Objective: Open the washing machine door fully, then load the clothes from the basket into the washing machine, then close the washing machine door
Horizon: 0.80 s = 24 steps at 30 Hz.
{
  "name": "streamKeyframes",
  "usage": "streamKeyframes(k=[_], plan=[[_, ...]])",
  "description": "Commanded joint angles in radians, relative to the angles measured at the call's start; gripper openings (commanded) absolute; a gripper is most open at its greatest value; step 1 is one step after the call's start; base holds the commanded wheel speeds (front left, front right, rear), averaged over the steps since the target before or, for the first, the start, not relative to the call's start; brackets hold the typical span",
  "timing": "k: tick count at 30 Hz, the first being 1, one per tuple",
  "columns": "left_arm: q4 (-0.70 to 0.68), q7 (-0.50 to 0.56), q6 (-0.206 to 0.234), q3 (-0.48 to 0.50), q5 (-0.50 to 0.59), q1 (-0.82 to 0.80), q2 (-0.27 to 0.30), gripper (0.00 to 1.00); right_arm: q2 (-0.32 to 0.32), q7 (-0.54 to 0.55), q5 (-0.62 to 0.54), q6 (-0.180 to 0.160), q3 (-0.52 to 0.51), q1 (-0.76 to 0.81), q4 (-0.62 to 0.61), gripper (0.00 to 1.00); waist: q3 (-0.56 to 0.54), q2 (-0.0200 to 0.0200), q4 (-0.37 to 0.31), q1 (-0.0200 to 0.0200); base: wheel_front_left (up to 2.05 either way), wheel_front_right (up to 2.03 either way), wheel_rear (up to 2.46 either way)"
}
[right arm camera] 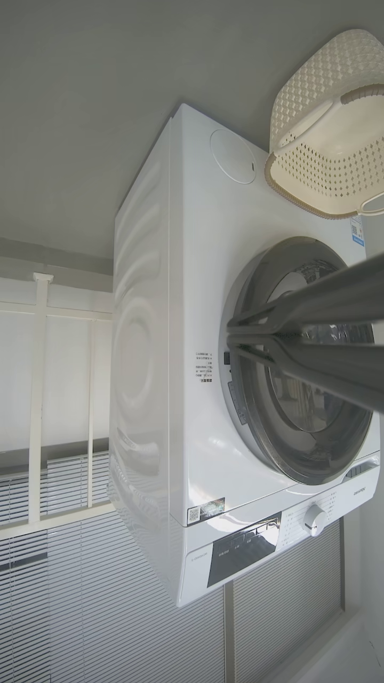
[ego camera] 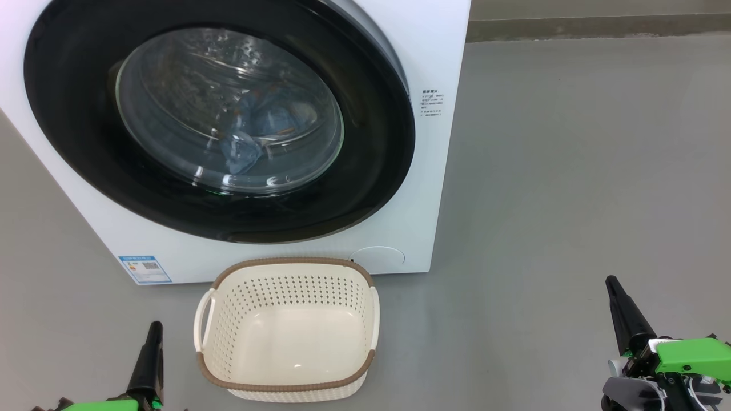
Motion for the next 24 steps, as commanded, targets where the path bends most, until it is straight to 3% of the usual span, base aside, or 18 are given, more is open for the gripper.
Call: streamKeyframes(k=[1,24], plan=[[-0.031,0.006,-0.005,0.033,-0.008,-0.042,0.009,0.00,-0.008,0.005,0.003,0.000,0.018,-0.043,-0.029,0.00,0.000,0.0000,0.000,-0.0001,0.00,0.00,0.00],[-0.031,0.006,-0.005,0.033,-0.008,-0.042,0.009,0.00,-0.008,0.005,0.002,0.000,0.018,-0.044,-0.029,0.00,0.000,0.0000,0.000,-0.0001,0.00,0.00,0.00]])
